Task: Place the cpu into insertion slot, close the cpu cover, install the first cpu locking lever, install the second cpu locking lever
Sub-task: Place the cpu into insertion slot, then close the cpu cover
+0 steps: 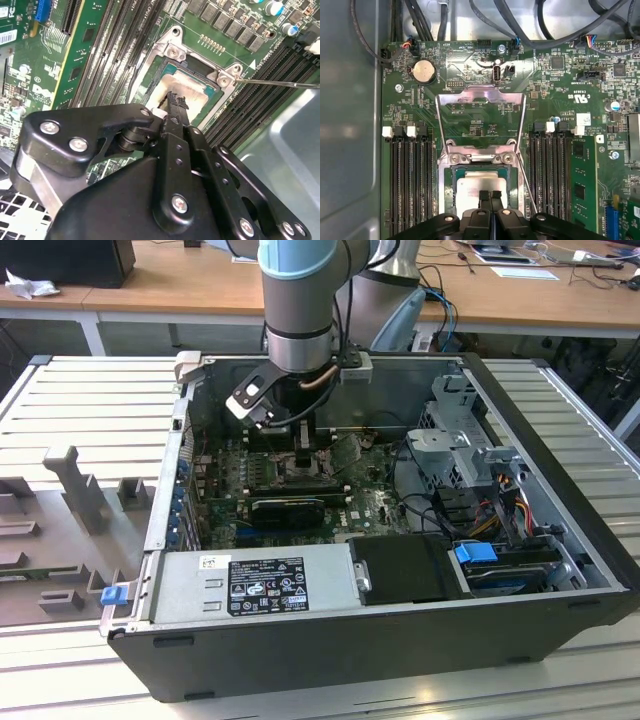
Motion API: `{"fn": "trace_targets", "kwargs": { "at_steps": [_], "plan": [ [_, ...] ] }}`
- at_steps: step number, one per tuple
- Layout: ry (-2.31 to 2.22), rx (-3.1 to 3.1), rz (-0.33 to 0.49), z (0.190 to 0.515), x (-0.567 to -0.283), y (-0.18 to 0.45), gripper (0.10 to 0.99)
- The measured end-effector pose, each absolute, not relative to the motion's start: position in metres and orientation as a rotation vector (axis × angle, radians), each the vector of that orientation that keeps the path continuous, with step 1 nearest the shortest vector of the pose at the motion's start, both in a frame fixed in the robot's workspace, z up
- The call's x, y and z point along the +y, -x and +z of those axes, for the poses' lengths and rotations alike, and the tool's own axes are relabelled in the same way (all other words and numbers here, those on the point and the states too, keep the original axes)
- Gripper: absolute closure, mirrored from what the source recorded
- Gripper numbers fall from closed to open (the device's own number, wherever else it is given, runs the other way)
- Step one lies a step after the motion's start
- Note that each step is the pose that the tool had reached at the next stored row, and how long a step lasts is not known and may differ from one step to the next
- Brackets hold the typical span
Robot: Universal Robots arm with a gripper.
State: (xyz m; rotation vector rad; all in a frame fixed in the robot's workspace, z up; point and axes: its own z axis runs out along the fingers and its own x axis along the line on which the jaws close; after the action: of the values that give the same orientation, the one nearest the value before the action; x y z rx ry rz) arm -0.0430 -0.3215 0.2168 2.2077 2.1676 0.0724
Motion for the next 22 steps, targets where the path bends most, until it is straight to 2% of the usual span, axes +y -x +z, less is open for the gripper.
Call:
{"fn": "trace_targets", "kwargs": {
  "at_steps": [11,22],
  "plan": [
    [-2.208,2.168,0.072,0.221,-0.323,0.039,0.980],
    [-2.208,2.168,0.072,0.246,-0.323,0.037,0.980]
  ]
}}
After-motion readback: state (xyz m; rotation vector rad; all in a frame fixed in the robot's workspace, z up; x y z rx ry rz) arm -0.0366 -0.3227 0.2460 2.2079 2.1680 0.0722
